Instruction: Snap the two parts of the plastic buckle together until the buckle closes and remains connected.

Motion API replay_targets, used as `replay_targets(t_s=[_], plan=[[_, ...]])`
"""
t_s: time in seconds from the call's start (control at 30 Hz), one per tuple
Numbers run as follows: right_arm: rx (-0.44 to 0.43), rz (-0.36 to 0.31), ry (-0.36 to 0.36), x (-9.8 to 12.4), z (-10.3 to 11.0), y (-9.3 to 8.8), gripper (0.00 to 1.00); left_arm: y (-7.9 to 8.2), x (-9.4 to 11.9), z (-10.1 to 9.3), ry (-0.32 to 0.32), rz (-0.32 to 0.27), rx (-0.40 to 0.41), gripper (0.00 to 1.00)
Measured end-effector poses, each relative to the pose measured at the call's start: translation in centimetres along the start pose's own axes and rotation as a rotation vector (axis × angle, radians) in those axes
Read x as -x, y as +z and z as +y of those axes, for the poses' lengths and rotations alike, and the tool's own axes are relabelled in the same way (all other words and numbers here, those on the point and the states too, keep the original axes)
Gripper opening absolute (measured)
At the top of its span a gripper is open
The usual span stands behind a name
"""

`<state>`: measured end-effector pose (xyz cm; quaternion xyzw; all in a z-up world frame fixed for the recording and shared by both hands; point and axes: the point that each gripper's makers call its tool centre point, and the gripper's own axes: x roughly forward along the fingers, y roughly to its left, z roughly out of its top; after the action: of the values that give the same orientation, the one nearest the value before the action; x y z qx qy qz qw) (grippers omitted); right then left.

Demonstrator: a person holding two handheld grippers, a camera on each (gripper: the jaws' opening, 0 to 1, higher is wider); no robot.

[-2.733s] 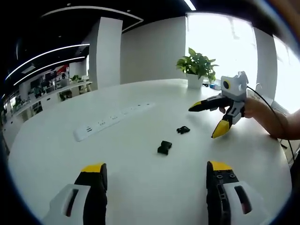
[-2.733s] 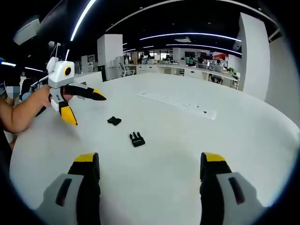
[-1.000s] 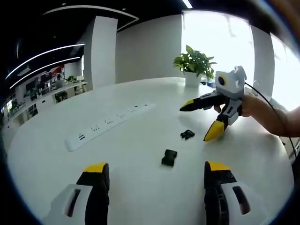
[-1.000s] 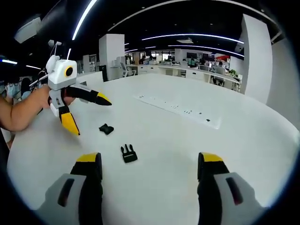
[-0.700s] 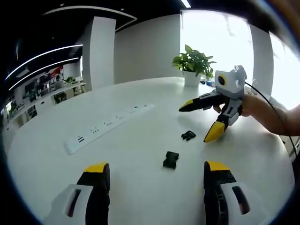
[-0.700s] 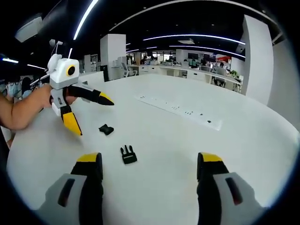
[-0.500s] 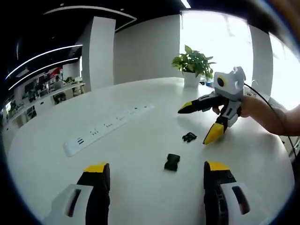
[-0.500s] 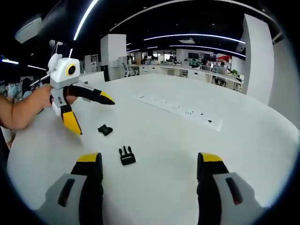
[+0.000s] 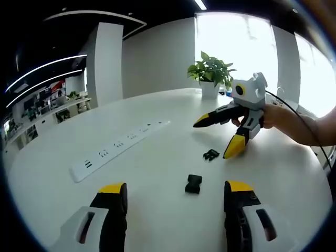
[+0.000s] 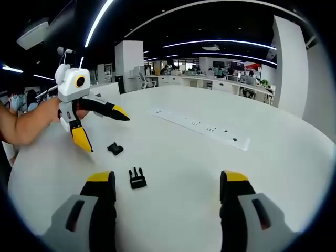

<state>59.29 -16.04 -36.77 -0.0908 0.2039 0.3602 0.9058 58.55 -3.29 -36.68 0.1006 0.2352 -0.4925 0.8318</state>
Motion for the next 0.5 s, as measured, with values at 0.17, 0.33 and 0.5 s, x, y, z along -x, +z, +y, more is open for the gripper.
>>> replay_targets(t_s=[0.17,0.33,0.5], plan=[[0.002,-0.008,0.01,0.0,-0.1,0.2,0.81,-0.1,-0.1,0.2,-0.002,0.005,-0.014,0.76],[0.037,-0.031,0.06,-0.1,0.7,0.6,0.8,0.0,-0.2,-0.1,-0.026,0.003,-0.033,0.72],[0.051,-0.041,0.089,-0.2,1.3,1.0,0.77,-0.2,-0.3,0.1,-0.034,0.003,-0.039,0.68]])
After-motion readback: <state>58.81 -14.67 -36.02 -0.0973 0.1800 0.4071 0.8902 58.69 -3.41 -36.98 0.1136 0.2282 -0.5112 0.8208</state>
